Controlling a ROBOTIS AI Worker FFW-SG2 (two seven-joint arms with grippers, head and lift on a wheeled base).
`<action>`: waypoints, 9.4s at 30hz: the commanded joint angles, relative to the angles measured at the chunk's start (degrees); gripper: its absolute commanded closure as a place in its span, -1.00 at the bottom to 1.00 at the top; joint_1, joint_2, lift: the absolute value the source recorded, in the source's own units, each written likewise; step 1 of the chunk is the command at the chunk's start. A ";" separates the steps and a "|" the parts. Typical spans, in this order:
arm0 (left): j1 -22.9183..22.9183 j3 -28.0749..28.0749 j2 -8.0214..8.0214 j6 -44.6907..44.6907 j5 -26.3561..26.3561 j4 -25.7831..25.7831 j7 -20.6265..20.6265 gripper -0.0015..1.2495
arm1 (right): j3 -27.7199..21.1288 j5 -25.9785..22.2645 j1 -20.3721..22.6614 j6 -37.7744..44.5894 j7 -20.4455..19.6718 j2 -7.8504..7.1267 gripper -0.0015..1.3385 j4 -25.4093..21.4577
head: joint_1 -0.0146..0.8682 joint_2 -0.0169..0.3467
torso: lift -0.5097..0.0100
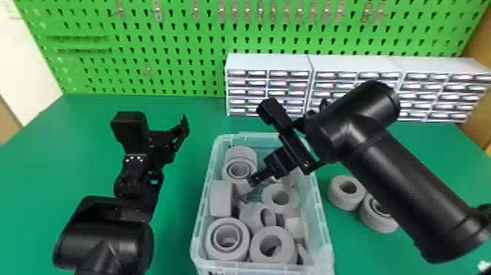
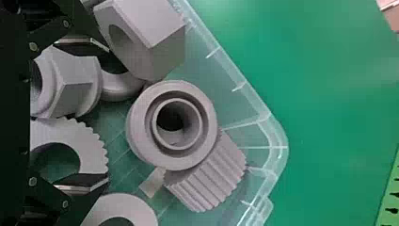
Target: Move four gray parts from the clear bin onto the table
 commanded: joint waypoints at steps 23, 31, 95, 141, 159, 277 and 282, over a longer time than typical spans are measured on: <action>-0.44 -0.18 0.15 0.00 0.00 0.02 0.04 -0.53 | 1.90 1.18 0.42 -1.48 -0.09 0.26 -0.51 6.08 | 0.60 -0.51 | 0.76; -0.53 -0.27 0.15 0.00 0.00 0.02 0.04 -0.53 | 1.73 0.04 0.60 -2.62 -2.28 0.52 -0.51 8.71 | 0.60 -0.51 | 0.76; -2.55 -1.50 0.24 0.00 -0.09 0.64 0.04 -0.53 | 3.22 -12.80 -1.16 -9.12 -11.69 1.49 -0.51 19.61 | 0.60 -0.51 | 0.76; -1.85 -1.41 1.03 -0.44 1.14 0.82 0.04 -0.53 | 4.80 -16.49 -0.90 -6.05 -12.21 0.96 0.38 17.15 | 0.60 -0.51 | 0.76; -1.67 -1.41 1.12 -0.44 1.23 0.82 0.04 -0.53 | 3.13 -14.38 -1.16 -4.20 -12.21 0.87 0.38 12.49 | 0.60 -0.51 | 0.76; -1.41 -1.94 2.00 -0.97 2.37 1.52 0.04 -0.53 | -7.41 -7.17 -1.60 3.80 -12.21 0.00 0.54 -1.04 | 0.60 -0.51 | 0.76; -1.23 -1.85 2.00 -0.97 2.37 1.52 0.04 -0.53 | -8.64 -6.47 -1.33 4.41 -12.21 0.00 0.54 -2.98 | 0.60 -0.51 | 0.76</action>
